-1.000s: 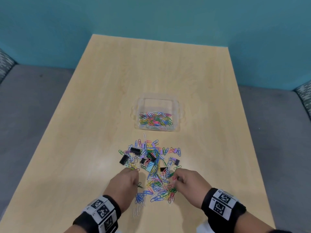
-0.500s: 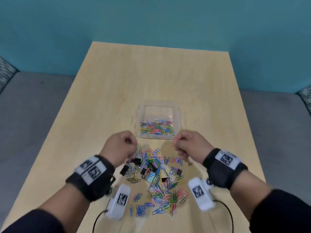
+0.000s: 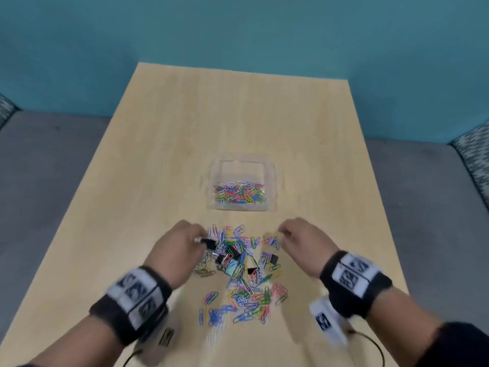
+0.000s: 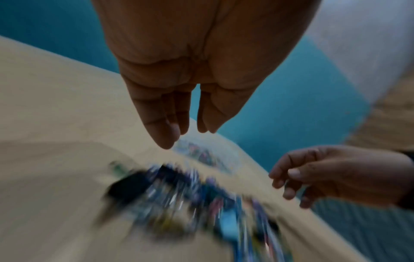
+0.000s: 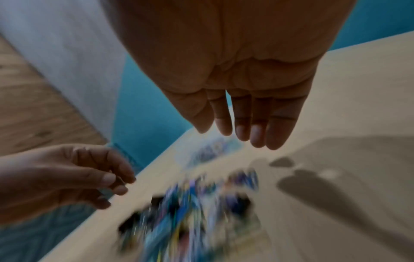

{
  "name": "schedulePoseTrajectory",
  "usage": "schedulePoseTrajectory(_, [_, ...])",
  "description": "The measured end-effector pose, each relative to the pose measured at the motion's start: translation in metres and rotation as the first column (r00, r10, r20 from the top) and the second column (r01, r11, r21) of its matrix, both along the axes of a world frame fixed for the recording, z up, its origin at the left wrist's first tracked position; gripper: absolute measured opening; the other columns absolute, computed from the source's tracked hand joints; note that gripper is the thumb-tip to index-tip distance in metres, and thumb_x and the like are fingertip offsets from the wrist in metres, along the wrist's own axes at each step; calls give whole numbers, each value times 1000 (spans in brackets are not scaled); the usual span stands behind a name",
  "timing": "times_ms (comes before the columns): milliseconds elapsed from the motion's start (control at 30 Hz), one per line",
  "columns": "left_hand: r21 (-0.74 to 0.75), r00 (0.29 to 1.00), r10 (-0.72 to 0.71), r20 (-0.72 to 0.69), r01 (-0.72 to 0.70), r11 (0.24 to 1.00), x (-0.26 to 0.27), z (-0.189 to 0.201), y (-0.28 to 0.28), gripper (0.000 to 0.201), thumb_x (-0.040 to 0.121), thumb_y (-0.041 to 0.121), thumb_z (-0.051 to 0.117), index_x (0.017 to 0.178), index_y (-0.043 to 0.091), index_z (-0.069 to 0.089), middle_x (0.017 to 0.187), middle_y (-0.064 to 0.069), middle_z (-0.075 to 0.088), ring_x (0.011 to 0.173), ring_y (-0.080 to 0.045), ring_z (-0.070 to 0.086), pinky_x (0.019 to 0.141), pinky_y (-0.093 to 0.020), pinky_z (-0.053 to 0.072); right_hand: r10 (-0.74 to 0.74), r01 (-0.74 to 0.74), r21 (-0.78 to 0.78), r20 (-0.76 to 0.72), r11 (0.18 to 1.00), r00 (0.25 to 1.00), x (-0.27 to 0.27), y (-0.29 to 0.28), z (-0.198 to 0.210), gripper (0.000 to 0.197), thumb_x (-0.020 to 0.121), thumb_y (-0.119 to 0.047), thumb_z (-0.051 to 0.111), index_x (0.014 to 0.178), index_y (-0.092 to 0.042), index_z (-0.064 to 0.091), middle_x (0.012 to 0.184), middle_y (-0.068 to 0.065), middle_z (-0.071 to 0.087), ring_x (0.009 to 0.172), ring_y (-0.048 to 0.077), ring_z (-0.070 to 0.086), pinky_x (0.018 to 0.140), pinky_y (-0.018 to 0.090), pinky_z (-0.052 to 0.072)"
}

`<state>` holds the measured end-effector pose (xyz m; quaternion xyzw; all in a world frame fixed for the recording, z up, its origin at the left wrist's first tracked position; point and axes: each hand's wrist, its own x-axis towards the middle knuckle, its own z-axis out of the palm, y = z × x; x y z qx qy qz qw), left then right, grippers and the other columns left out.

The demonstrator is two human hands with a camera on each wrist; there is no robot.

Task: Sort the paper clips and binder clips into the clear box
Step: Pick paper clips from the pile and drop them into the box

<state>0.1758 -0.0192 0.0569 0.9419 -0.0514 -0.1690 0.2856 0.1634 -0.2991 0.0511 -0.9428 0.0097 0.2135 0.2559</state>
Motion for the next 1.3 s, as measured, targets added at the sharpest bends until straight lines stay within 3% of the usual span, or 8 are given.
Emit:
schedulePoseTrajectory(133, [87, 993, 0, -117, 10, 996, -89, -28, 26, 43, 72, 36, 74, 110, 22, 61, 95, 5, 46, 76, -15, 56, 69, -25, 41, -68, 74, 43, -124, 996, 990, -93, -6, -33, 43, 89, -32, 55, 130, -20, 49, 113, -1, 45, 100, 18, 54, 90, 29, 43])
schedulePoseTrajectory(267, [58, 994, -97, -47, 100, 993, -129, -51, 9, 68, 61, 56, 66, 120, 24, 55, 101, 4, 48, 89, -19, 48, 79, -31, 44, -100, 100, 3, -16, 995, 995, -127, 23, -44, 44, 86, -26, 56, 129, -22, 49, 116, -1, 41, 108, 20, 42, 88, 21, 31])
schedulePoseTrajectory(433, [106, 985, -156, -71, 163, 981, -135, -56, -24, 62, 75, 36, 66, 132, 23, 48, 117, 3, 40, 104, -21, 39, 93, -27, 37, 65, -64, -8, 62, 998, 996, -130, 61, -41, 43, 89, -27, 50, 131, -24, 46, 120, -1, 41, 105, 19, 36, 89, 22, 31])
schedulePoseTrajectory(633, [112, 991, -122, -47, 127, 986, -141, -55, -6, 70, 77, 30, 67, 138, 34, 34, 115, 5, 35, 101, -18, 36, 90, -29, 39, -91, 91, -37, -15, 995, 996, -151, 41, -38, 62, 82, -27, 60, 139, -25, 36, 121, 0, 35, 111, 22, 40, 94, 24, 36])
schedulePoseTrajectory(900, [220, 933, -351, 80, 327, 919, -118, -65, -39, 77, 77, 21, 72, 140, 33, 31, 119, -6, 43, 96, -26, 44, 78, -35, 49, 53, -50, -36, 90, 998, 995, -129, 83, -50, 70, 88, -22, 58, 147, -24, 23, 129, 1, 33, 115, 22, 33, 99, 28, 35])
schedulePoseTrajectory(1033, [238, 925, -369, 91, 340, 910, -111, -69, -39, 66, 75, 21, 73, 132, 29, 43, 107, -7, 48, 86, -25, 46, 66, -35, 50, 88, -84, -53, 84, 995, 993, -120, 83, -55, 52, 90, -16, 55, 137, -24, 36, 123, 2, 36, 109, 24, 37, 91, 32, 41])
schedulePoseTrajectory(1167, [256, 913, -393, 113, 355, 899, -112, -70, -34, 54, 67, 18, 78, 114, 28, 53, 94, -4, 49, 73, -23, 46, 55, -34, 48, 167, -156, -106, 110, 982, 980, -119, 76, -59, 24, 85, -7, 57, 107, -17, 53, 110, 5, 44, 93, 28, 46, 72, 36, 45])
schedulePoseTrajectory(1300, [288, 900, -421, 116, 375, 881, -109, -69, -28, 46, 55, 11, 80, 95, 24, 59, 82, 0, 48, 61, -20, 47, 47, -29, 40, 242, -224, -181, 87, 958, 966, -117, 66, -63, 34, 66, 1, 68, 81, -21, 46, 86, 3, 46, 65, 24, 46, 52, 30, 30])
